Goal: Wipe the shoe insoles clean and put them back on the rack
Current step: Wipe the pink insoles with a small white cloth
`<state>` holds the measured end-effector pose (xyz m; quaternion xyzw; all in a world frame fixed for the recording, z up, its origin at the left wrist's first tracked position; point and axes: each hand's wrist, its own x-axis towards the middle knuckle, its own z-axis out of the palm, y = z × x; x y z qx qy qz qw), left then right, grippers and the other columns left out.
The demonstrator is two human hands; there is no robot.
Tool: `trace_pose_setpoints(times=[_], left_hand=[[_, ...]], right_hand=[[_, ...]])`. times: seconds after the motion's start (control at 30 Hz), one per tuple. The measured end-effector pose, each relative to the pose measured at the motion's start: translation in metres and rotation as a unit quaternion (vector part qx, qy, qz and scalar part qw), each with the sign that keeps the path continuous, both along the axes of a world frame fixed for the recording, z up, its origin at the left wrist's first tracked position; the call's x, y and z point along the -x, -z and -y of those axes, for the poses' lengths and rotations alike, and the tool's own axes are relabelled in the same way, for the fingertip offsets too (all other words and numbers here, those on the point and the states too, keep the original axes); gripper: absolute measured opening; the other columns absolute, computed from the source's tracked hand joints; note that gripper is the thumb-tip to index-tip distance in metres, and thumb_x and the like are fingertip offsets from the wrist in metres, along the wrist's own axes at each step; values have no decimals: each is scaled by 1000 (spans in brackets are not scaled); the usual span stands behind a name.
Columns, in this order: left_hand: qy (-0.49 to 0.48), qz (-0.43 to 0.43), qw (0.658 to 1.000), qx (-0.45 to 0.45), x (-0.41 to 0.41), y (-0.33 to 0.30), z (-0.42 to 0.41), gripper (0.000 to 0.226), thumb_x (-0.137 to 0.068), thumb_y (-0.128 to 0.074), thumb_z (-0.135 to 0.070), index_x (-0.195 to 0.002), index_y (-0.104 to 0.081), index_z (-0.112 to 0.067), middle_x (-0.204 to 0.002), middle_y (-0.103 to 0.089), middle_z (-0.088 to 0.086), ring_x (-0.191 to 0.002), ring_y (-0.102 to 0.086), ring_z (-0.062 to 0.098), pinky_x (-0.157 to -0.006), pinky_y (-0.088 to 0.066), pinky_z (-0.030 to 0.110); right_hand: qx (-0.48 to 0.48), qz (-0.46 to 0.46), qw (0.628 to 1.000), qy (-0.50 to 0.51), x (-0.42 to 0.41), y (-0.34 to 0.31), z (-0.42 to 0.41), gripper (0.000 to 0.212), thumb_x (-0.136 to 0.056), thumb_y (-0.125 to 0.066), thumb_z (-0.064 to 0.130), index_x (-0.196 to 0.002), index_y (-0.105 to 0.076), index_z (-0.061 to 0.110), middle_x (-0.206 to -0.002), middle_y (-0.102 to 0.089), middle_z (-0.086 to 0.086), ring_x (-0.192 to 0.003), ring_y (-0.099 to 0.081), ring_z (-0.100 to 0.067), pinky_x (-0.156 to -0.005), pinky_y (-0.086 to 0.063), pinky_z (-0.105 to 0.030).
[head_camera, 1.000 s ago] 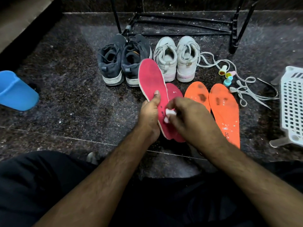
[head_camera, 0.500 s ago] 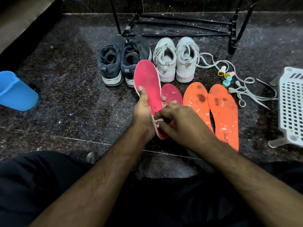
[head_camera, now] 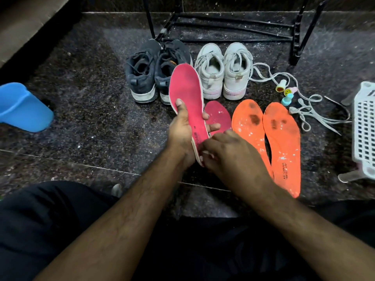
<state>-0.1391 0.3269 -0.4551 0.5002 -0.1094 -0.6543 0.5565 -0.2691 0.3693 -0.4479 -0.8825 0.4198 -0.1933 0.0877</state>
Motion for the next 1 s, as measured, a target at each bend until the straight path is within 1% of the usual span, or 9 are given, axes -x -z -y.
trace_pose_setpoints(times=[0.07,0.17,0.33,0.4,0.5,0.6,0.7,0.8,1.0], left_hand=[[27,-21,999,-17,11,5,-3,72,-93,-32,-75,-84,-63,-10,-69,-65,12,-59,-65,24,-60,-55,28],[56,-69,996,-23,25,11,-8,73,-91,-40,-75,-100,-64,-7,-95,-68,19,-88,-70,28,-87,-57,36],[4,-31,999,-34,4,7,0,76,-92,-36,-76,-94,-66,-7,-69,-66,13,-64,-67,27,-58,-57,32],[-16,10,1000,-25,-9,7,4,77,-92,-31,-77,-74,-64,-10,-55,-60,10,-59,-61,28,-63,-53,37],[-2,-8,1000,-10,-16,2,3,78,-94,-22,-77,-76,-58,-10,-55,-64,8,-61,-63,28,-70,-48,38],[50,-60,997,9,-6,-1,-1,82,-94,-22,-77,-80,-63,-7,-61,-62,12,-53,-62,25,-55,-53,30],[108,-98,989,9,12,-1,-6,75,-97,-21,-72,-93,-61,-8,-64,-65,11,-52,-65,21,-53,-56,28],[98,-104,990,17,16,-2,-6,71,-99,-24,-69,-93,-61,-8,-68,-64,10,-52,-65,19,-53,-57,26],[29,-16,999,-7,-8,11,5,84,-90,-29,-80,-64,-71,-12,-67,-55,10,-66,-50,27,-66,-45,35]], right_hand=[[27,3,999,19,4,-2,13,14,-85,-64,27,-92,-69,16,-87,-65,-7,-81,-55,-30,-66,-48,-41],[55,17,997,46,1,-7,36,16,-86,-58,29,-92,-68,17,-83,-64,-5,-81,-54,-29,-67,-45,-42],[-70,96,993,10,-5,-7,26,25,-83,-68,28,-102,-52,28,-83,-60,-4,-81,-57,-28,-69,-47,-43],[-98,75,991,-48,-4,-7,13,31,-86,-66,31,-102,-39,32,-84,-55,-1,-80,-57,-29,-66,-48,-44],[-79,43,993,-78,7,-8,11,36,-87,-61,41,-109,-37,25,-84,-55,-1,-80,-57,-31,-64,-47,-42],[-54,36,997,-46,15,-11,26,34,-84,-66,42,-104,-41,30,-91,-59,-4,-84,-59,-32,-70,-49,-44],[-3,34,999,23,16,-13,44,31,-83,-62,43,-106,-46,28,-93,-58,-8,-85,-57,-35,-71,-49,-46],[-38,69,995,61,15,-13,52,29,-81,-61,42,-105,-52,28,-92,-58,-5,-87,-56,-28,-72,-50,-44],[-57,13,995,-85,12,-17,22,24,-82,-72,34,-99,-59,24,-84,-53,-4,-78,-56,-27,-66,-44,-39]])
